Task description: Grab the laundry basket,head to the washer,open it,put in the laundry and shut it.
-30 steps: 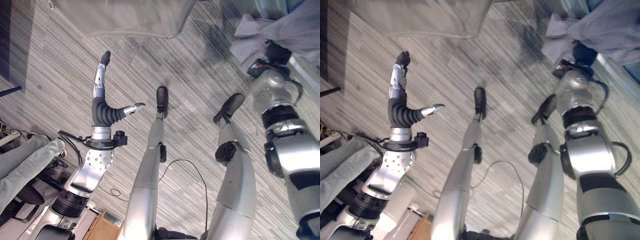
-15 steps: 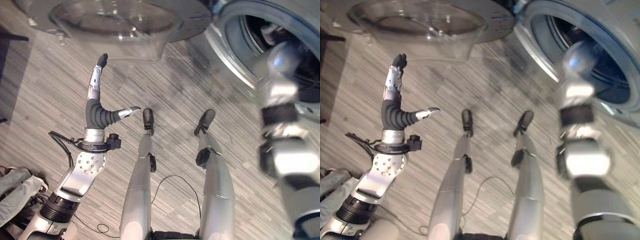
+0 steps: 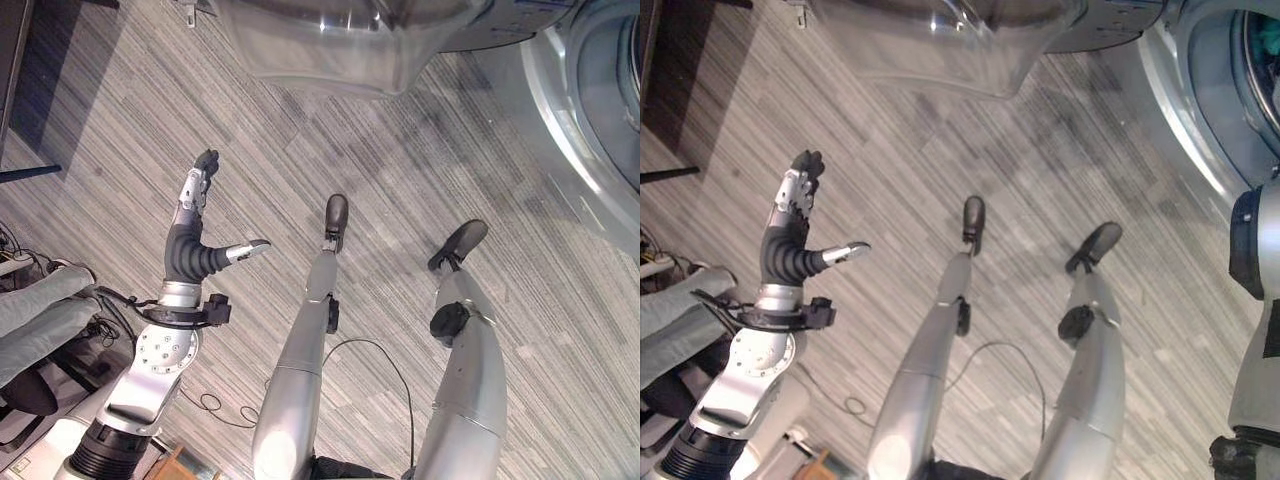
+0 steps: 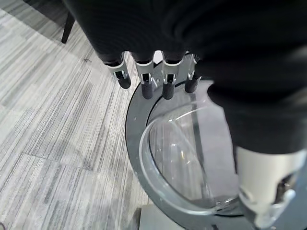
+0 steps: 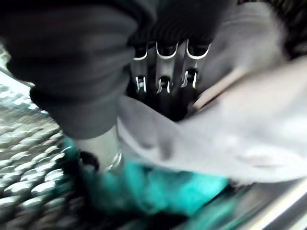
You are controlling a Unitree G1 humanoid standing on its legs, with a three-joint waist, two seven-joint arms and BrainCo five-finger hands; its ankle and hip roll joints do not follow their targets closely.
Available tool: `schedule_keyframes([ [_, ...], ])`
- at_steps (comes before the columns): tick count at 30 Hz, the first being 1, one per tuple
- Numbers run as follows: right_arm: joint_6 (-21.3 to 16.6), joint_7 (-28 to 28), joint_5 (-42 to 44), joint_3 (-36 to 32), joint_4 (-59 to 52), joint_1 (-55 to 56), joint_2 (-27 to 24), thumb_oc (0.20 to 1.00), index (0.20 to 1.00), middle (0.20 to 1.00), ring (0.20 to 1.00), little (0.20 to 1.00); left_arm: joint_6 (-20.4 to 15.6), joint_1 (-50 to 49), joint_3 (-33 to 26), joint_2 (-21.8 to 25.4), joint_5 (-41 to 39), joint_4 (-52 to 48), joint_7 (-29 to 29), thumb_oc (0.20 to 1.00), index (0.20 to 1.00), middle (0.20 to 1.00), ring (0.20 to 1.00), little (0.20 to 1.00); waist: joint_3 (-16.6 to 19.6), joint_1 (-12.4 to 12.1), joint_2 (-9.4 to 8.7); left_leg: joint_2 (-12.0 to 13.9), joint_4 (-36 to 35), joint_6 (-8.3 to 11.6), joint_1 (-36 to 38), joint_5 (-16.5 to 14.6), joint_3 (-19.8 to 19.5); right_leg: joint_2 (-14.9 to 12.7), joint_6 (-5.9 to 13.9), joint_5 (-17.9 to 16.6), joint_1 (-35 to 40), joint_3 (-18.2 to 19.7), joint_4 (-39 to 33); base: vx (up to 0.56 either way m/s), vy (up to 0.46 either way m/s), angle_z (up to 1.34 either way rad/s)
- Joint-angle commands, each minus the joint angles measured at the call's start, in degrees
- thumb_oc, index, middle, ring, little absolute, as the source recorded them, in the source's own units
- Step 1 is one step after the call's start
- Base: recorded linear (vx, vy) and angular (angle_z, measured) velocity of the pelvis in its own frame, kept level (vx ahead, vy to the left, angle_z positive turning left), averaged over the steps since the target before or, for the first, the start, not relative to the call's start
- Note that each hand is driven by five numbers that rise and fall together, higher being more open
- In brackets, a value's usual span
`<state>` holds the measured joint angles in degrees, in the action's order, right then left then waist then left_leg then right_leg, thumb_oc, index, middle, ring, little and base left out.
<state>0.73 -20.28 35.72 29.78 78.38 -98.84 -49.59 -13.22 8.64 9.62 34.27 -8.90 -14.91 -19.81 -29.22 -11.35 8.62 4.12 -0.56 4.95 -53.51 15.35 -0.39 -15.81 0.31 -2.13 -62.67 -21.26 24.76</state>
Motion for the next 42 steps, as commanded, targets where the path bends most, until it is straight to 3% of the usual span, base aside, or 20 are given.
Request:
schedule_keyframes([
  [1,-15.26,-1.02,13.91,-2.21,-12.15,7.66,-0.41,1.0,1.0,1.0,1.0,1.0,-3.27,0.97,0.47,-0.6,-0.86,-2.09,-0.5,1.0,1.0,1.0,1.0,1.0,0.81,0.59,0.82,3.79,-0.63,2.22,4.03,-8.65,0.86,3.27,5.79,7.78,8.31,3.03,-7.27,0.0,0.0,0.0],
  [2,-22.6,-1.8,17.53,-10.96,-24.15,16.12,1.3,1.0,1.0,1.0,1.0,1.0,-4.28,0.55,0.2,-0.59,-3.13,-1.85,0.15,1.0,1.0,1.0,1.0,1.0,0.58,1.63,0.65,3.69,-0.42,2.11,4.55,-9.04,0.75,3.43,5.89,7.58,9.33,2.93,-7.77,0.0,0.0,0.0],
  [3,-22.6,-1.8,17.53,-10.96,-24.15,16.12,1.3,1.0,1.0,1.0,1.0,1.0,-4.28,0.55,0.2,-0.59,-3.13,-1.85,0.15,1.0,1.0,1.0,1.0,1.0,0.58,1.63,0.65,3.69,-0.42,2.11,4.55,-9.04,0.75,3.43,5.89,7.58,9.33,2.93,-7.77,-0.03,0.014,-0.02],
  [4,-28.38,-0.94,20.8,-18.88,-33.86,23.37,4.92,1.0,1.0,1.0,1.0,1.0,-4.93,-0.1,0.4,0.39,-5.3,-1.29,1.22,1.0,1.0,1.0,1.0,1.0,0.61,2.18,0.24,3.51,-0.09,2.02,5.33,-9.37,0.53,3.55,5.98,7.2,10.97,2.7,-8.59,-0.04,0.037,-0.04],
  [5,-31.69,1.6,24.34,-22.8,-38.8,26.27,9.03,1.0,1.0,1.0,1.0,1.0,-5.23,-0.57,0.22,0.75,-7.11,-0.83,2.66,1.0,1.0,1.0,1.0,1.0,0.52,2.6,0.66,3.22,0.3,1.96,5.81,-9.62,0.62,3.62,6.18,6.66,12.14,2.52,-9.67,-0.05,0.055,-0.06],
  [7,-34.78,6.2,29.05,-27.66,-45.85,31.74,15.82,1.0,1.0,1.0,1.0,1.0,-5.72,-2.51,-0.33,1.77,-11.62,-0.97,5.5,1.0,1.0,1.0,1.0,1.0,0.66,3.08,0.42,2.79,1.2,1.62,6.89,-10.17,0.78,3.74,6.39,5.5,14.55,2.55,-11.55,-0.05,0.07,-0.17],
  [15,-35.96,9.55,34.28,-32.6,-47.02,37.06,24.43,1.0,1.0,1.0,1.0,1.0,-5.68,-5.82,-1.91,4.44,-16.61,-2.75,10.21,1.0,1.0,1.0,1.0,1.0,0.97,3.38,0.63,1.38,4.84,0.51,7.52,-12.25,1.46,2.78,6.53,3.74,17.41,3.35,-13.16,-0.04,0.068,-0.04],
  [21,-36.79,13.98,37.41,-36.43,-51.65,43.83,29.75,1.0,1.0,1.0,1.0,1.0,-5.59,-7.11,-3.76,3.83,-16.35,-3.68,11.27,1.0,1.0,1.0,1.0,1.0,0.86,3.67,0.16,0.81,6.74,-0.18,7.16,-13.33,1.91,1.97,6.82,3.04,18.34,3.83,-13.46,-0.03,0.082,0.02],
  [24,-35.1,14.74,35.11,-35.12,-55.18,57.02,35.22,1.0,1.0,1.0,1.0,1.0,-5.13,-8.65,-3.73,3.81,-15.29,-3.04,11.59,1.0,1.0,1.0,1.0,1.0,0.61,5.33,-1.83,0.71,8.66,-1.17,8.79,-14.58,2.17,1.66,6.79,2.18,21.34,3.83,-14.15,-0.02,0.106,0.06],
  [25,-32.38,13.67,32.55,-32.98,-54.28,64.65,37.13,1.0,1.0,1.0,1.0,1.0,-4.67,-9.49,-3.95,4.35,-14.9,-2.82,11.5,1.0,1.0,1.0,1.0,1.0,0.45,6.29,-3.27,0.62,9.2,-1.62,10.46,-15.19,2.44,1.72,7.0,1.26,23.74,3.62,-15.4,-0.01,0.095,0.0],
  [28,-30.34,12.43,29.96,-31.64,-53.44,69.64,38.66,1.0,1.0,1.0,1.0,1.0,-4.38,-10.87,-4.42,4.69,-14.45,-2.65,11.31,1.0,1.0,1.0,1.0,1.0,0.58,7.02,-4.23,0.53,9.15,-1.79,12.24,-15.57,2.71,1.76,7.29,0.38,26.08,3.41,-17.08,0.0,0.085,-0.13],
  [30,-23.53,12.02,24.87,-29.9,-47.76,84.1,42.28,1.0,1.0,1.0,1.0,1.0,-3.77,-13.5,-7.49,6.88,-12.75,-3.16,11.4,1.0,1.0,1.0,1.0,1.0,0.85,8.72,-7.12,0.12,9.99,-2.5,16.43,-16.98,3.4,1.22,8.38,-2.18,31.56,2.79,-19.84,0.01,0.169,-0.29],
  [34,-19.64,10.62,16.53,-27.95,-44.34,91.38,41.88,1.0,1.0,1.0,1.0,1.0,-4.01,-16.42,-9.75,7.98,-12.07,-2.99,11.67,1.0,1.0,1.0,1.0,1.0,1.6,9.52,-8.7,-0.16,10.19,-3.0,20.42,-18.1,3.71,0.63,9.16,-3.19,35.79,2.69,-21.14,0.06,0.14,-0.16],
  [35,-16.51,12.18,12.97,-27.87,-41.23,96.41,41.22,1.0,1.0,1.0,1.0,1.0,-4.06,-17.6,-10.89,8.1,-11.87,-2.08,12.02,1.0,1.0,1.0,1.0,1.0,3.56,10.03,-9.83,-0.59,10.36,-3.54,24.02,-19.17,4.02,0.09,9.7,-4.06,39.2,2.85,-22.01,0.08,0.157,-0.04],
  [36,-16.45,12.2,12.88,-27.8,-41.3,96.63,41.23,1.0,1.0,1.0,1.0,1.0,-4.06,-17.85,-10.94,8.1,-11.88,-2.14,12.04,1.0,1.0,1.0,1.0,1.0,3.44,10.03,-9.89,-0.64,10.27,-3.6,24.44,-19.25,4.11,0.06,9.78,-4.11,39.61,2.89,-22.17,0.18,0.313,-0.01],
  [38,-12.79,13.49,2.75,-27.27,-37.19,102.58,39.64,1.0,1.0,1.0,1.0,1.0,-3.61,-21.26,-12.97,8.7,-10.31,-0.49,13.3,1.0,1.0,1.0,1.0,1.0,6.74,10.57,-10.9,-1.59,9.93,-4.91,30.61,-21.09,4.42,-0.92,10.75,-5.32,45.09,3.07,-23.16,0.18,0.295,-0.2],
  [42,-9.64,14.68,-2.42,-28.14,-32.97,105.61,39.18,1.0,1.0,1.0,1.0,1.0,-1.8,-24.06,-15.28,7.0,-4.73,3.34,11.91,1.0,1.0,1.0,1.0,1.0,10.93,10.97,-10.87,-2.29,7.9,-6.71,38.44,-22.63,5.62,-2.34,12.65,-8.92,49.63,3.23,-23.15,0.08,0.229,-0.43],
])
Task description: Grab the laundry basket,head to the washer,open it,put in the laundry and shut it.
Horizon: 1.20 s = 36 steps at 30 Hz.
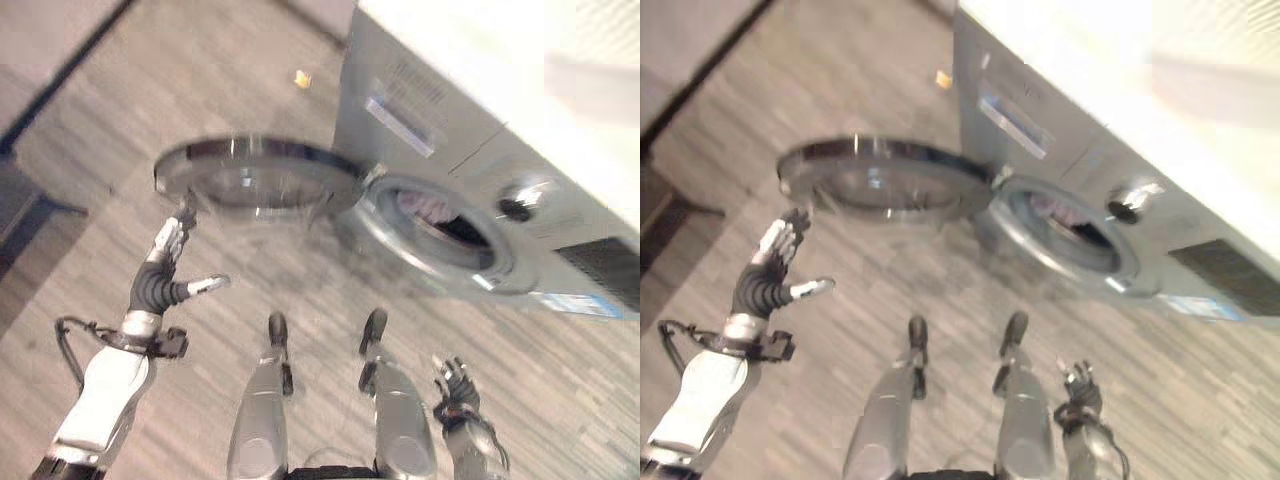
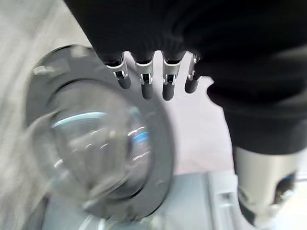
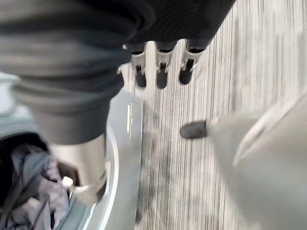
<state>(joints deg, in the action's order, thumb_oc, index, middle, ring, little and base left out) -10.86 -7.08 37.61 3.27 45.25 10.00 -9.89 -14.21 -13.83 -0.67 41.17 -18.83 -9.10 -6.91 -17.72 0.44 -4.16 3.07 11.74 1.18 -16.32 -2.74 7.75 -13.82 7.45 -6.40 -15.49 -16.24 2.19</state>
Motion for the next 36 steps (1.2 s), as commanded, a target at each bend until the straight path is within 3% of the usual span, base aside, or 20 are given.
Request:
schedule_keyframes([
  [1,1.92,1.51,-4.34,-1.58,0.25,-3.26,-0.55,1.0,1.0,1.0,1.0,1.0,-0.84,-1.63,-5.0,0.01,5.34,-2.45,-1.07,1.0,1.0,1.0,1.0,1.0,-0.73,-0.89,1.88,-1.3,-4.71,-3.0,1.65,-4.47,-2.38,-4.35,5.61,-4.77,2.66,-1.65,-0.7,-0.03,0.215,-0.37],
  [2,3.3,1.63,-4.76,-0.99,1.89,-4.35,0.0,1.0,1.0,1.0,1.0,1.0,0.64,-1.08,-6.16,-1.26,8.95,1.08,-3.55,1.0,1.0,1.0,1.0,1.0,0.39,-1.0,2.79,-0.53,-5.7,-3.68,4.72,-4.39,-1.45,-5.09,6.13,-5.44,3.12,-3.09,2.48,-0.06,0.22,-0.34],
  [6,4.21,1.73,-6.88,1.14,3.46,-6.71,0.37,1.0,1.0,1.0,1.0,1.0,3.7,2.28,-6.91,-2.32,17.86,7.29,-6.63,1.0,1.0,1.0,1.0,1.0,2.31,-2.6,4.39,0.5,-7.93,-5.04,11.13,-3.85,1.19,-5.18,3.87,1.99,6.9,-2.62,14.17,-0.05,0.183,-0.74],
  [8,4.77,2.38,-7.91,2.45,2.92,-7.62,0.75,1.0,1.0,1.0,1.0,1.0,4.87,3.37,-8.37,-2.4,20.82,11.12,-7.99,1.0,1.0,1.0,1.0,1.0,4.62,-3.05,4.56,0.62,-9.33,-5.5,13.34,-3.48,3.13,-5.17,3.5,3.44,9.77,-3.02,18.9,0.02,0.089,-0.84],
  [12,6.47,4.03,-11.06,4.81,-0.31,-7.38,-0.06,1.0,1.0,1.0,1.0,1.0,8.41,5.96,-9.3,-1.39,19.78,23.5,-5.67,1.0,1.0,1.0,1.0,1.0,10.0,-4.54,3.17,-0.25,-12.12,-5.04,16.55,-2.82,7.79,-5.42,4.23,1.15,18.75,-4.84,13.49,0.03,0.012,-0.64],
  [15,7.32,5.08,-12.34,6.21,-1.55,-6.76,-0.46,1.0,1.0,1.0,1.0,1.0,9.81,8.74,-9.32,0.71,18.82,31.32,-5.33,1.0,1.0,1.0,1.0,1.0,11.69,-4.61,2.72,-0.3,-13.74,-4.82,17.66,-2.32,9.81,-5.47,4.93,-1.0,18.84,-3.87,11.13,0.02,-0.045,-1.11],
  [19,7.93,6.09,-13.45,8.91,-4.19,-3.7,-2.6,1.0,1.0,1.0,1.0,1.0,12.67,26.93,-1.76,10.98,16.64,57.29,-2.37,1.0,1.0,1.0,1.0,1.0,14.12,-2.34,0.51,1.13,-14.18,-2.9,17.28,-1.02,11.53,-2.26,5.15,0.2,21.44,-3.89,2.22,0.0,-0.131,-0.52],
  [23,7.72,6.39,-11.76,9.66,-2.33,-1.5,-3.58,1.0,1.0,1.0,1.0,1.0,13.81,45.87,8.02,15.97,14.62,75.75,0.81,1.0,1.0,1.0,1.0,1.0,15.21,0.02,-1.02,2.74,-15.96,-1.52,16.24,0.73,11.45,0.55,5.17,1.94,22.37,-4.94,-2.66,-0.02,-0.12,0.05],
  [24,7.59,6.68,-11.24,10.11,-1.69,-1.42,-3.62,1.0,1.0,1.0,1.0,1.0,13.87,53.51,12.26,17.12,14.8,80.09,1.3,1.0,1.0,1.0,1.0,1.0,15.07,0.76,-2.22,3.48,-16.12,-0.98,15.1,1.33,11.23,1.35,5.16,1.9,21.96,-4.94,-3.87,-0.04,-0.102,0.22],
  [32,7.24,6.13,-8.42,11.47,-1.59,-2.28,-3.32,1.0,1.0,1.0,1.0,1.0,14.93,68.14,16.04,18.1,5.48,87.25,2.9,1.0,1.0,1.0,1.0,1.0,12.99,2.18,-6.48,5.07,-16.05,-0.29,10.53,2.68,9.94,2.38,5.0,1.19,18.43,-4.78,-3.98,-0.07,-0.067,0.05],
  [33,7.21,5.98,-7.78,12.01,-2.86,-2.38,-3.27,1.0,1.0,1.0,1.0,1.0,15.33,70.26,13.58,18.33,-1.59,88.95,3.74,1.0,1.0,1.0,1.0,1.0,12.25,2.82,-7.91,5.27,-15.98,-0.31,9.33,2.73,9.63,2.57,5.04,0.6,17.19,-4.67,-3.73,-0.05,-0.034,0.04],
  [36,7.31,5.56,-7.46,13.17,-5.82,-3.02,-3.82,1.0,1.0,1.0,1.0,1.0,16.16,75.47,14.01,18.88,-6.95,91.01,4.26,1.0,1.0,1.0,1.0,1.0,10.65,3.39,-9.65,5.6,-15.14,-0.26,6.76,2.87,8.91,2.62,4.99,-0.04,15.19,-4.78,-3.09,-0.06,-0.028,0.07],
])
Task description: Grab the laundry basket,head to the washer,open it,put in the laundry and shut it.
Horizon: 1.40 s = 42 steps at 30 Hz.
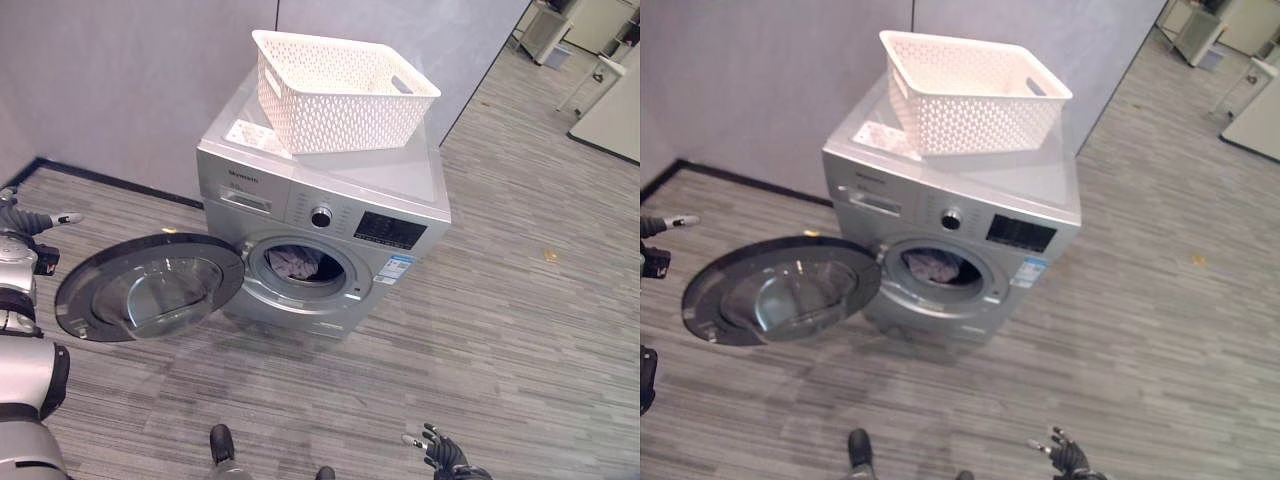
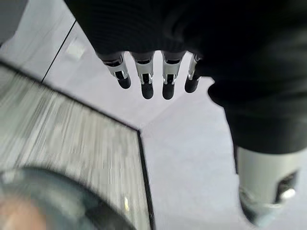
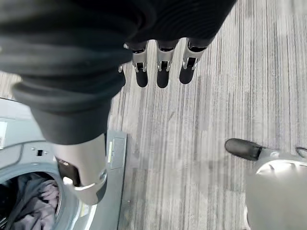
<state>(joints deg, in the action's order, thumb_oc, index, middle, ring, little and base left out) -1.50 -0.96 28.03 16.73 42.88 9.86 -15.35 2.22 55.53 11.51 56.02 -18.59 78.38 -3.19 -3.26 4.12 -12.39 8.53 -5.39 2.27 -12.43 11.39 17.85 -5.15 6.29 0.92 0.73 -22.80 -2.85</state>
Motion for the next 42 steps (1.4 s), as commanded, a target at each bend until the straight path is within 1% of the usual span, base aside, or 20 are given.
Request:
schedule_keyframes([
  [1,-2.09,-0.52,2.04,0.57,-4.77,-3.1,1.06,1.0,1.0,1.0,1.0,1.0,0.0,8.08,2.62,4.19,-7.34,4.18,0.28,1.0,1.0,1.0,1.0,1.0,-4.58,-0.04,-2.05,0.39,2.72,-1.27,1.76,-11.28,-1.33,-6.02,6.07,-7.7,-1.91,1.79,2.17,-0.07,-0.008,0.11],
  [2,-2.07,-0.6,2.0,1.03,-6.24,-3.31,0.91,1.0,1.0,1.0,1.0,1.0,0.21,10.58,3.64,4.15,-7.74,4.77,0.02,1.0,1.0,1.0,1.0,1.0,-5.38,0.09,-2.82,0.54,3.94,-1.27,0.14,-11.5,-1.82,-6.0,5.96,-7.83,-2.91,1.6,2.49,-0.07,-0.015,0.22],
  [4,-1.91,-0.42,2.49,1.75,-8.42,-3.19,0.33,1.0,1.0,1.0,1.0,1.0,0.47,14.27,5.63,4.33,-7.76,5.53,-0.35,1.0,1.0,1.0,1.0,1.0,-6.57,0.18,-3.77,0.52,5.86,-1.25,-2.46,-11.82,-2.64,-6.07,5.89,-8.42,-4.29,1.23,2.79,-0.06,-0.005,0.25],
  [5,-2.14,-0.27,2.98,2.52,-10.45,-3.17,-0.16,1.0,1.0,1.0,1.0,1.0,0.4,17.55,7.6,4.02,-7.65,5.6,-1.02,1.0,1.0,1.0,1.0,1.0,-8.08,0.35,-4.81,0.62,8.23,-1.11,-5.6,-12.17,-3.3,-6.26,5.83,-8.9,-5.72,0.58,3.18,-0.06,-0.011,0.29],
  [11,-3.49,-0.04,4.63,3.95,-14.93,-3.74,-2.03,1.0,1.0,1.0,1.0,1.0,-0.63,24.22,13.05,4.03,-6.26,4.7,-2.72,1.0,1.0,1.0,1.0,1.0,-11.16,1.1,-6.66,0.72,13.38,-0.96,-13.23,-13.25,-5.48,-6.58,5.96,-9.94,-9.94,-1.05,4.58,-0.01,0.008,0.22],
  [15,-4.46,-0.39,5.31,4.32,-17.03,-4.6,-2.92,1.0,1.0,1.0,1.0,1.0,-1.42,26.14,15.27,4.09,-5.72,3.71,-3.61,1.0,1.0,1.0,1.0,1.0,-12.48,1.47,-7.29,0.82,15.57,-1.03,-17.01,-13.85,-6.45,-6.75,6.05,-10.36,-12.09,-1.85,5.22,0.01,0.017,0.09],
  [20,-5.29,-0.23,5.61,5.08,-19.48,-6.01,-4.53,1.0,1.0,1.0,1.0,1.0,-2.43,26.76,17.64,4.03,-4.48,1.38,-3.56,1.0,1.0,1.0,1.0,1.0,-13.28,2.2,-7.69,1.09,16.81,-1.31,-20.31,-14.3,-7.29,-6.42,6.06,-10.3,-14.57,-2.52,5.8,0.01,0.019,0.09],
  [24,-5.86,-0.39,5.73,4.99,-19.94,-7.45,-5.3,1.0,1.0,1.0,1.0,1.0,-3.45,24.87,18.11,3.13,-5.22,-1.66,-2.0,1.0,1.0,1.0,1.0,1.0,-13.87,2.62,-7.72,0.92,16.71,-1.42,-21.32,-14.35,-7.61,-6.23,6.24,-10.6,-15.57,-2.77,5.81,0.01,0.007,0.07],
  [27,-5.6,-0.27,5.06,4.57,-20.17,-7.8,-5.71,1.0,1.0,1.0,1.0,1.0,-4.07,20.16,19.32,1.0,-2.81,-5.99,0.07,1.0,1.0,1.0,1.0,1.0,-14.18,2.49,-7.08,0.56,16.44,-1.74,-21.1,-14.4,-7.49,-6.59,6.3,-10.73,-15.68,-2.84,6.09,0.0,0.01,0.0],
  [29,-5.29,-0.22,4.72,4.1,-20.13,-7.69,-5.96,1.0,1.0,1.0,1.0,1.0,-4.62,14.97,18.04,-1.3,-2.76,-10.2,0.58,1.0,1.0,1.0,1.0,1.0,-14.55,2.14,-6.36,0.25,16.26,-1.95,-20.44,-14.58,-7.27,-6.84,6.18,-10.28,-15.47,-2.92,6.34,0.0,0.016,-0.01],
  [31,-4.92,-0.64,4.15,2.86,-19.99,-7.63,-6.59,1.0,1.0,1.0,1.0,1.0,-5.53,8.0,16.91,-3.6,-4.9,-18.47,0.86,1.0,1.0,1.0,1.0,1.0,-15.33,1.46,-5.25,-0.02,16.35,-2.1,-19.85,-14.7,-7.17,-7.03,5.84,-9.18,-15.17,-3.21,6.71,-0.02,0.035,0.02],
  [32,-4.68,-0.99,3.61,1.91,-20.09,-7.26,-6.89,1.0,1.0,1.0,1.0,1.0,-6.29,2.85,17.04,-4.06,-5.24,-25.8,0.88,1.0,1.0,1.0,1.0,1.0,-15.94,0.91,-4.51,-0.17,16.59,-2.18,-19.5,-14.76,-7.06,-7.18,5.64,-8.57,-14.96,-3.36,6.95,0.0,0.0,0.0],
  [33,-4.65,-1.0,3.58,2.0,-20.16,-7.1,-7.05,1.0,1.0,1.0,1.0,1.0,-6.08,2.13,16.57,-4.02,-5.16,-26.38,0.69,1.0,1.0,1.0,1.0,1.0,-15.86,0.96,-4.4,-0.13,16.62,-2.16,-19.39,-14.8,-7.02,-7.16,5.63,-8.54,-14.88,-3.32,6.97,-0.02,0.035,0.07],
  [34,-4.28,-1.23,3.17,1.22,-20.06,-6.86,-7.04,1.0,1.0,1.0,1.0,1.0,-6.39,-1.95,17.01,-5.2,-6.49,-31.6,1.3,1.0,1.0,1.0,1.0,1.0,-16.3,0.52,-3.81,-0.27,16.7,-2.26,-18.92,-14.89,-6.97,-7.25,5.46,-7.93,-14.7,-3.46,7.19,-0.03,0.035,0.06],
  [35,-3.45,-2.19,2.35,-0.93,-19.16,-6.08,-7.69,1.0,1.0,1.0,1.0,1.0,-6.75,-12.43,17.16,-7.63,-10.43,-44.02,2.24,1.0,1.0,1.0,1.0,1.0,-16.83,-0.31,-2.21,-0.32,17.01,-2.33,-17.59,-15.1,-6.81,-7.54,5.01,-6.55,-13.89,-3.6,7.66,-0.03,0.056,0.02],
  [36,-2.49,-2.53,1.47,-2.38,-18.8,-5.61,-8.03,1.0,1.0,1.0,1.0,1.0,-6.68,-19.0,18.95,-10.59,-13.6,-52.23,3.59,1.0,1.0,1.0,1.0,1.0,-17.01,-0.74,-1.12,-0.69,17.09,-2.49,-16.44,-15.33,-6.81,-7.7,4.67,-5.62,-13.33,-3.54,8.07,-0.02,0.04,-0.19],
  [37,-2.45,-2.54,1.45,-2.34,-18.89,-5.46,-8.13,1.0,1.0,1.0,1.0,1.0,-6.56,-19.32,18.79,-10.57,-13.59,-52.51,3.53,1.0,1.0,1.0,1.0,1.0,-16.94,-0.73,-1.08,-0.68,17.05,-2.48,-16.34,-15.36,-6.77,-7.7,4.67,-5.61,-13.27,-3.5,8.08,-0.02,0.032,-0.18],
  [38,-1.99,-3.01,0.78,-3.62,-19.37,-4.78,-8.79,1.0,1.0,1.0,1.0,1.0,-5.79,-24.02,21.88,-15.96,-16.48,-58.72,5.61,1.0,1.0,1.0,1.0,1.0,-16.82,-0.92,-0.05,-0.85,17.09,-2.51,-14.89,-15.54,-6.55,-7.91,4.25,-4.16,-12.53,-3.43,8.46,-0.01,0.017,-0.16],
  [39,-1.94,-3.13,0.2,-4.0,-19.3,-4.36,-8.95,1.0,1.0,1.0,1.0,1.0,-5.32,-25.47,23.39,-19.07,-17.05,-60.41,6.33,1.0,1.0,1.0,1.0,1.0,-16.72,-1.0,0.33,-0.89,17.03,-2.47,-14.11,-15.61,-6.49,-7.92,3.96,-3.36,-12.01,-3.37,8.58,-0.02,0.008,-0.03],
  [42,-1.76,-3.5,-1.6,-4.39,-18.93,-3.91,-8.42,1.0,1.0,1.0,1.0,1.0,-4.69,-26.78,24.86,-28.89,-19.51,-60.05,6.3,1.0,1.0,1.0,1.0,1.0,-15.88,-0.78,0.81,-0.84,16.26,-2.31,-11.64,-15.43,-6.12,-7.79,3.28,-1.54,-10.64,-3.06,8.76,0.0,-0.031,-0.02],
])
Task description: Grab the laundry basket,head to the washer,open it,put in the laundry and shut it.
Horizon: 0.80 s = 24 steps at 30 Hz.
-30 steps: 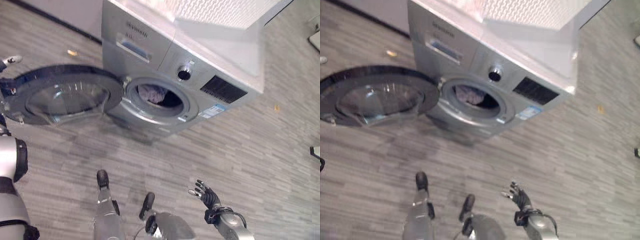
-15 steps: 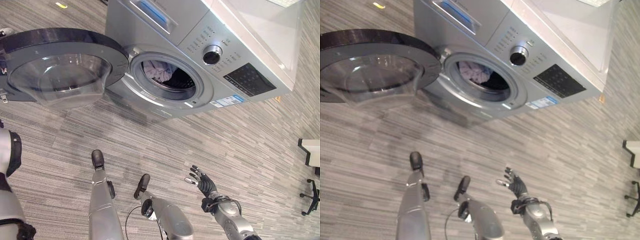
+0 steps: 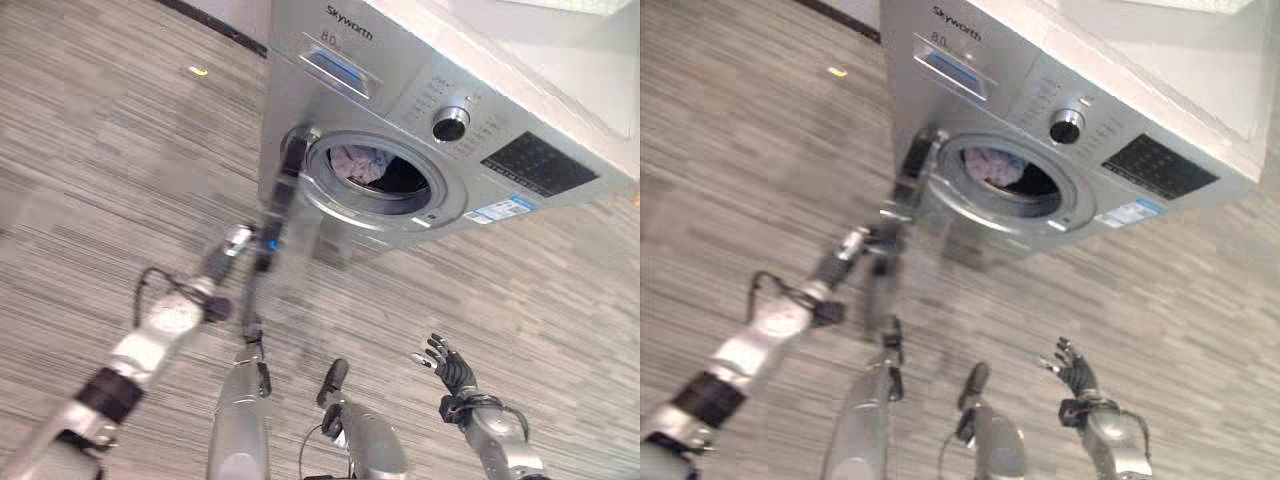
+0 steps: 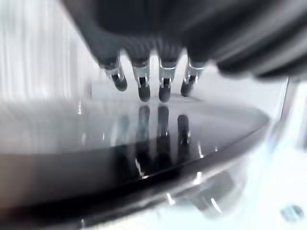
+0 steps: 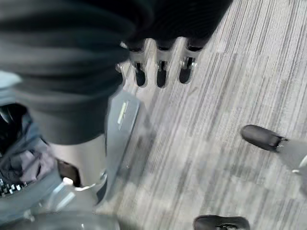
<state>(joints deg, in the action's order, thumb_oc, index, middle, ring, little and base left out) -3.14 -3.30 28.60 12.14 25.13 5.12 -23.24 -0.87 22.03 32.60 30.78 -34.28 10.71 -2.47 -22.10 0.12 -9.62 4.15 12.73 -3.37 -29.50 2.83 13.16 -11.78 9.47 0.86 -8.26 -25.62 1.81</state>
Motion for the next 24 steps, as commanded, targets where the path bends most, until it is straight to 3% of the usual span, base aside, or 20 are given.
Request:
schedule_keyframes([
  [1,-0.17,-1.27,-2.49,0.11,-1.06,0.9,-0.02,1.0,1.0,1.0,1.0,1.0,-1.79,7.38,4.15,-6.51,-3.76,8.62,5.11,1.0,1.0,1.0,1.0,1.0,3.44,3.54,-2.03,3.68,-2.16,3.43,6.3,-6.74,-1.27,-1.03,-0.15,-0.88,-1.1,-0.12,4.02,-0.01,-0.071,-0.14],
  [7,-1.66,-3.33,-3.65,0.67,1.58,0.46,2.38,1.0,1.0,1.0,1.0,1.0,-5.62,15.51,5.5,-21.5,-4.51,13.06,-1.7,1.0,1.0,1.0,1.0,1.0,6.89,6.01,-2.46,4.84,-4.86,4.19,11.19,-5.38,-0.1,-0.11,-1.52,2.11,1.69,0.81,3.68,0.01,-0.097,-0.22],
  [10,-2.14,-3.93,-3.89,0.55,3.1,0.83,2.93,1.0,1.0,1.0,1.0,1.0,-7.95,17.07,5.01,-23.6,-4.05,11.17,-4.31,1.0,1.0,1.0,1.0,1.0,8.13,6.74,-2.22,5.29,-6.45,4.47,13.49,-4.55,0.61,0.35,-1.84,2.75,2.65,1.45,3.59,0.01,-0.095,-0.18],
  [15,-2.18,-3.99,-4.5,-0.39,5.82,2.01,5.34,1.0,1.0,1.0,1.0,1.0,-8.79,9.3,1.73,-17.88,-3.51,4.39,-3.06,1.0,1.0,1.0,1.0,1.0,9.45,5.73,-0.73,5.95,-8.14,4.81,16.61,-3.52,1.95,1.05,-2.17,3.49,4.54,2.4,2.75,0.02,-0.071,-0.26],
  [16,-2.61,-2.93,-4.65,-1.08,8.81,3.06,7.03,1.0,1.0,1.0,1.0,1.0,-9.11,-2.05,-3.48,-12.93,-3.34,1.89,-0.22,1.0,1.0,1.0,1.0,1.0,10.22,3.94,0.72,6.02,-9.61,5.23,18.92,-2.57,2.08,1.53,-2.53,4.13,6.31,2.76,2.25,0.03,-0.113,-0.19],
  [21,-2.82,-1.3,-3.4,-3.4,15.36,2.78,9.17,1.0,1.0,1.0,1.0,1.0,-8.2,-17.05,-12.55,-7.53,-1.07,4.43,3.51,1.0,1.0,1.0,1.0,1.0,12.38,1.68,3.94,5.93,-12.03,5.95,21.59,-0.62,1.29,2.39,-3.04,5.16,9.4,2.22,1.1,0.05,-0.052,0.08],
  [24,-3.04,0.18,-3.92,-4.76,17.02,2.76,8.15,1.0,1.0,1.0,1.0,1.0,-8.88,-24.73,-15.26,-0.73,4.31,3.34,7.85,1.0,1.0,1.0,1.0,1.0,13.34,0.7,5.84,5.7,-13.35,6.24,23.34,-0.07,0.84,2.77,-3.02,5.33,11.11,1.55,0.28,0.07,0.014,0.2],
])
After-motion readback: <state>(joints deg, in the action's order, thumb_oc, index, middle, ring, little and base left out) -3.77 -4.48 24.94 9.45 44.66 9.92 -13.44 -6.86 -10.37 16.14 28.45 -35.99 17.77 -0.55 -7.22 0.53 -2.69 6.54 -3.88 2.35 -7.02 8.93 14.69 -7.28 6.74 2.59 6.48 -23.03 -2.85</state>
